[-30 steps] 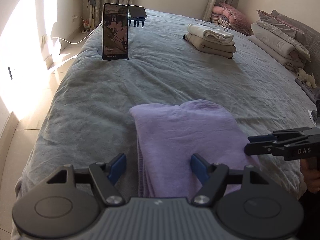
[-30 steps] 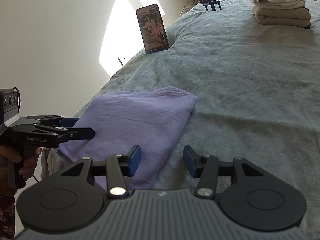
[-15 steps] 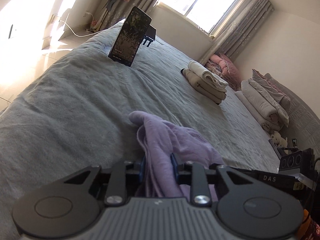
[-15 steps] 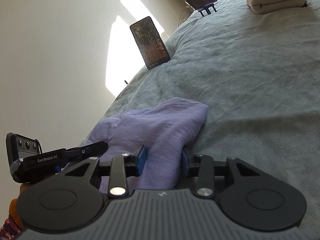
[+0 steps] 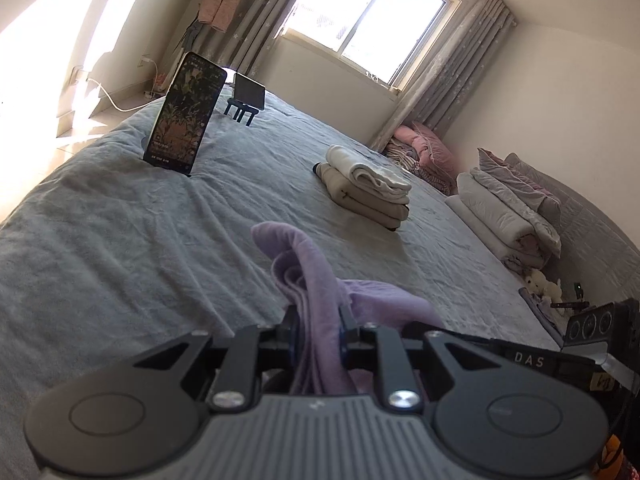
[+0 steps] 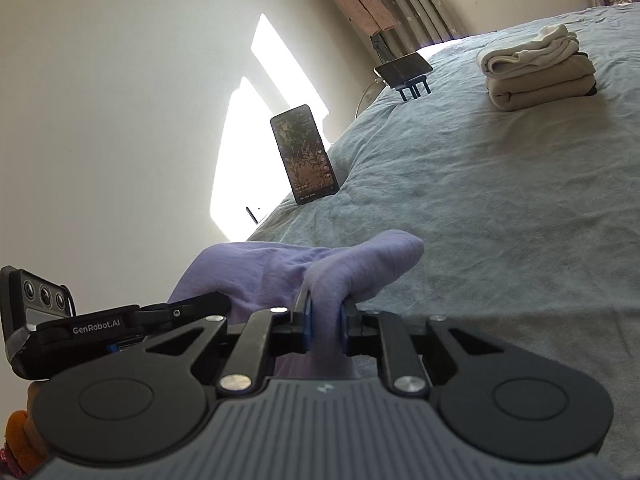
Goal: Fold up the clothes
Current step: 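Grasp the folded lavender bundle with both grippers and lift it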
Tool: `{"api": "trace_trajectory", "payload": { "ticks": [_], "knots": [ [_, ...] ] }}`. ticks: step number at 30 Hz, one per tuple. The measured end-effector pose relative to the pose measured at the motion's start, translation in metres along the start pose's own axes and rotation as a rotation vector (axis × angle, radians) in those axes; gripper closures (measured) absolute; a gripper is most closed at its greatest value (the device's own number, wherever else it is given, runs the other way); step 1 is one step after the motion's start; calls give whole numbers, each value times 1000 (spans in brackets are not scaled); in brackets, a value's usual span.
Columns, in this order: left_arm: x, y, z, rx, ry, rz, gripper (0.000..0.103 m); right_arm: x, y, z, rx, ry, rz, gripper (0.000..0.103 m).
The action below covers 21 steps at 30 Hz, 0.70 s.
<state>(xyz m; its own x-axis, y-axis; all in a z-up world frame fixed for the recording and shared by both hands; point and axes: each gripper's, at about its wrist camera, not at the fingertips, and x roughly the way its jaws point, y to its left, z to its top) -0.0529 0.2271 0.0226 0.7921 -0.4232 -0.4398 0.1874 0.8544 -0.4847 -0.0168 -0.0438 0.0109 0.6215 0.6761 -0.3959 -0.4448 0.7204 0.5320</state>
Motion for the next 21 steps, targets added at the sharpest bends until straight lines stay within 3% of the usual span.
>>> {"api": "trace_trajectory", "payload": {
  "ticks": [10, 21],
  "knots": [
    [45, -63, 21, -30, -6, -65, 85, -62, -32, 54, -51, -87, -93, 86],
    [94, -133, 60, 19, -33, -112, 85, -90, -60, 116, -102, -129, -140, 86]
  ]
}}
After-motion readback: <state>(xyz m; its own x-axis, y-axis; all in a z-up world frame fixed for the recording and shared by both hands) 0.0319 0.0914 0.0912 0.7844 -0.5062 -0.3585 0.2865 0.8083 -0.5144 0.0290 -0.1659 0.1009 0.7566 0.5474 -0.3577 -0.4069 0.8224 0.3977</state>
